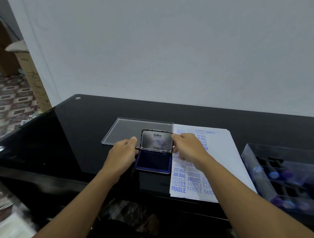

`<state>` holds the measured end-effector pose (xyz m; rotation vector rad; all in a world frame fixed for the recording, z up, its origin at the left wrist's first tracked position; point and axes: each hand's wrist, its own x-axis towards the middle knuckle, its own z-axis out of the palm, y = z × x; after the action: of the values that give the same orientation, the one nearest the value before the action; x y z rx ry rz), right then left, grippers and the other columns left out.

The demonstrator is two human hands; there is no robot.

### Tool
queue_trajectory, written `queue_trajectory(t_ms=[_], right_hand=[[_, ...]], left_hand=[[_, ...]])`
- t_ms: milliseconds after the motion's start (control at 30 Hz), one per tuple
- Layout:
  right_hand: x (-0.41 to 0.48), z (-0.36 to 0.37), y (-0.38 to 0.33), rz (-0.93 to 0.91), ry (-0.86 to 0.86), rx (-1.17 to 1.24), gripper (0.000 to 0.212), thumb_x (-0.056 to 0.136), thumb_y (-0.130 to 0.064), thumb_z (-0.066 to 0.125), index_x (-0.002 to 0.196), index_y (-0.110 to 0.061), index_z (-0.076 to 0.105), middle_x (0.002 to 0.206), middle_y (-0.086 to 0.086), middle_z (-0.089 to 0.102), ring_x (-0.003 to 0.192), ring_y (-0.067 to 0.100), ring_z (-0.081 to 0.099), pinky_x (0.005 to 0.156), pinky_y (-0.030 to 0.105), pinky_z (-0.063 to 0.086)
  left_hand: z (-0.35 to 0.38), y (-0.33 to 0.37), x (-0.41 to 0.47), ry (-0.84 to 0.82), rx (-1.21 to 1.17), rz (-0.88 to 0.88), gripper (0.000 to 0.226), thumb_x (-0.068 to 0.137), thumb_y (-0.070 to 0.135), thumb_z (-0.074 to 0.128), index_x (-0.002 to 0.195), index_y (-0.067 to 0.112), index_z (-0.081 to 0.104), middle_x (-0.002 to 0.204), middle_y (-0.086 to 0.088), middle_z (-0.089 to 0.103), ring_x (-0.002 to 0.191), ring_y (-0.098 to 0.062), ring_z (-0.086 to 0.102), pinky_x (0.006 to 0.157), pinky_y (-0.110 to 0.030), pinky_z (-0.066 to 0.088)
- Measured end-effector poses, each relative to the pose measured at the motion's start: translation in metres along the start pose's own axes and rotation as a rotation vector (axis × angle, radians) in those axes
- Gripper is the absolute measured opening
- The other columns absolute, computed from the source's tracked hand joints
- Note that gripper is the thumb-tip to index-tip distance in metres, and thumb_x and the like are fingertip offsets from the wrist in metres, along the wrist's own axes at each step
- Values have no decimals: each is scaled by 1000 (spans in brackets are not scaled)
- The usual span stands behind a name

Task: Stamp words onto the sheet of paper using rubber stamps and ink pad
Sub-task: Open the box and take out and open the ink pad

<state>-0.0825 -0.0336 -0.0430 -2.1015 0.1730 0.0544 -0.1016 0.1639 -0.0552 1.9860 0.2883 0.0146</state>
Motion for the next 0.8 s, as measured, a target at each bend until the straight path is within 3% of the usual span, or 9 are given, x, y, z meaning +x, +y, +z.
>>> queue_trajectory(t_ms=[133, 300, 433, 500, 567, 633, 700, 800], right_hand=[[2, 1, -1, 47, -22, -12, 22, 93, -24, 49, 77, -10, 50, 75, 12, 61, 53, 21, 42, 56, 32, 36], [0, 4, 0, 26, -10, -66, 18, 92, -19, 50, 77, -8, 54, 80, 19, 68, 57, 22, 48, 56, 32, 40], [-3, 5, 0, 13, -2, -90, 18, 91, -17, 51, 77, -8, 56, 83, 23, 69, 61, 22, 47, 57, 34, 39], [-3, 4, 1, 12, 3, -93, 21, 92, -17, 52, 79, -2, 59, 96, 28, 71, 62, 22, 47, 57, 34, 39], [-3, 2, 3, 9, 4, -101, 30, 93, -17, 53, 88, 12, 62, 100, 29, 70, 63, 22, 49, 58, 34, 40], [-3, 1, 4, -7, 3, -104, 32, 93, -16, 54, 98, 14, 64, 101, 30, 69, 65, 25, 55, 59, 34, 42], [-4, 0, 4, -24, 2, -114, 31, 93, -16, 55, 100, 13, 65, 102, 30, 69, 70, 30, 63, 60, 35, 44], [-7, -2, 4, -54, 1, -136, 30, 94, -15, 54, 100, 13, 64, 103, 31, 68, 70, 28, 59, 61, 35, 45]], left_hand=[[-1, 2, 0, 11, 11, -11, 44, 99, 44, 39, 99, 10, 67, 90, 2, 72, 80, -19, 64, 78, -39, 50], [-3, 1, -1, 9, 18, -11, 49, 97, 45, 40, 97, 3, 65, 91, -5, 73, 82, -24, 66, 84, -45, 53], [-3, 1, -2, 9, 39, 8, 36, 93, 50, 40, 86, 21, 61, 100, -12, 71, 81, -27, 65, 87, -52, 53], [-3, 2, -4, 2, 52, 8, 41, 93, 51, 39, 88, 19, 63, 102, -11, 71, 92, -32, 67, 88, -52, 52], [-4, 4, -6, 2, 58, 5, 51, 94, 51, 40, 96, 7, 65, 103, -11, 71, 96, -32, 65, 88, -51, 52], [-4, 5, -6, 0, 63, 12, 54, 96, 50, 40, 104, 2, 63, 103, -10, 70, 97, -31, 65, 88, -49, 51], [-4, 5, -6, 10, 74, 33, 51, 97, 48, 39, 103, 3, 63, 100, -9, 69, 95, -28, 64, 87, -46, 51], [-4, 7, -8, 56, 114, 84, 45, 99, 45, 39, 81, 7, 56, 82, -4, 62, 78, -21, 58, 72, -38, 46]])
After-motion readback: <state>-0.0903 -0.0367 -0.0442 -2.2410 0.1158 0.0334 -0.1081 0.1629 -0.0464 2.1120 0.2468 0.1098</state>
